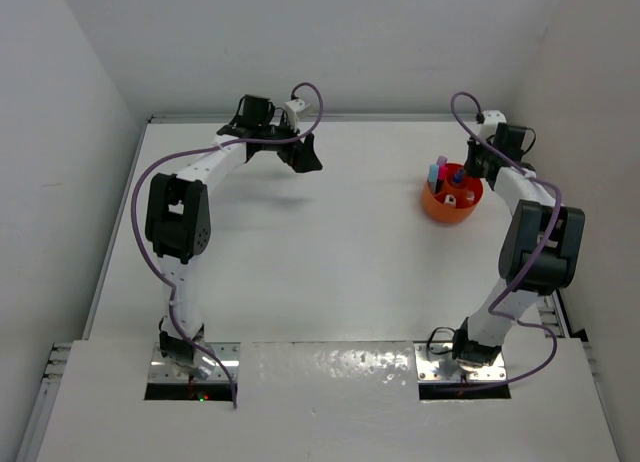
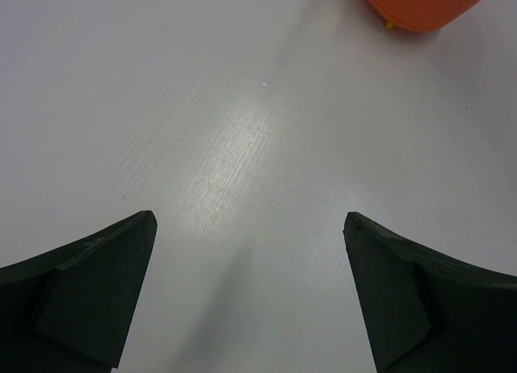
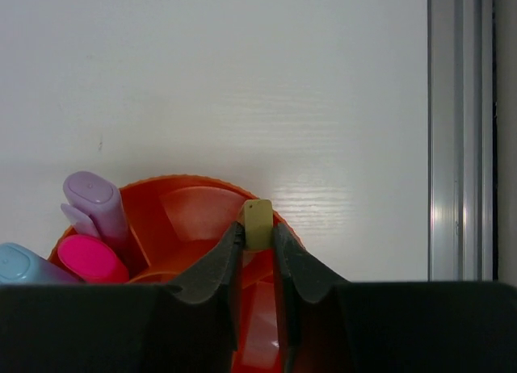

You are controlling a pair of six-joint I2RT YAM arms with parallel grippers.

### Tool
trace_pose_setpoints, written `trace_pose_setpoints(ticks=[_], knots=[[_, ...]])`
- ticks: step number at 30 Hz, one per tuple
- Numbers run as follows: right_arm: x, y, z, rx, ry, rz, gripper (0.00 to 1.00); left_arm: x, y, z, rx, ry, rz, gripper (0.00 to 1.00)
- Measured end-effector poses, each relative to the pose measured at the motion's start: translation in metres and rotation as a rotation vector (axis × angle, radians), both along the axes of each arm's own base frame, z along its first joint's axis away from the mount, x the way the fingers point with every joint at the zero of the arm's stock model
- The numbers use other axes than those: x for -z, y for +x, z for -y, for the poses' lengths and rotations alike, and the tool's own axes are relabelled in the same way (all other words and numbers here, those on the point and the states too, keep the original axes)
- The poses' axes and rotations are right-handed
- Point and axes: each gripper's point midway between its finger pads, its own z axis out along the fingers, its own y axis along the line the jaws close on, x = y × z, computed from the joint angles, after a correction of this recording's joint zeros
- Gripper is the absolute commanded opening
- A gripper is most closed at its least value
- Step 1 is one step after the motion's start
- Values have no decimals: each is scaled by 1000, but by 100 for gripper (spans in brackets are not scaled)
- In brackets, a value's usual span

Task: Sort the stationery into containers
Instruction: Place the stationery in the storage box, then reset both arms

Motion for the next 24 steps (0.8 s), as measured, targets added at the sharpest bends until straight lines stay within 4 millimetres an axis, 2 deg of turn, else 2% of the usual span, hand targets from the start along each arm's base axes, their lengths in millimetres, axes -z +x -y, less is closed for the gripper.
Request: trace_pose_setpoints(ticks=[1,6,12,14,15,18,19,21,24], knots=[[2,-1,0,1,3,-6,29,0,0,0,0,0,0,100],[2,-4,-4,-12,21,-23,45,0,0,0,0,0,0,100],[-1,-5,-5,-14,32,-34,51,-1,0,1,1,0,1,100],[-4,-7,-5,-5,37,-34,57,-2,-1,1,1,0,4,100],[-6,-8,-5,8,41,-33,62,-3,-1,0,1,0,5,100],[-22,-13,0,63,47,-12,67,-6,-1,-1,-5,4,9,100],[-28,-17,2,90,48,-2,72,-8,-1,-2,-10,7,11,100],[-40,-27,7,153,49,23,75,-11,-1,-5,-25,17,10,100],[-45,-55,19,290,49,44,82,-19,-1,-14,-74,36,2,100]])
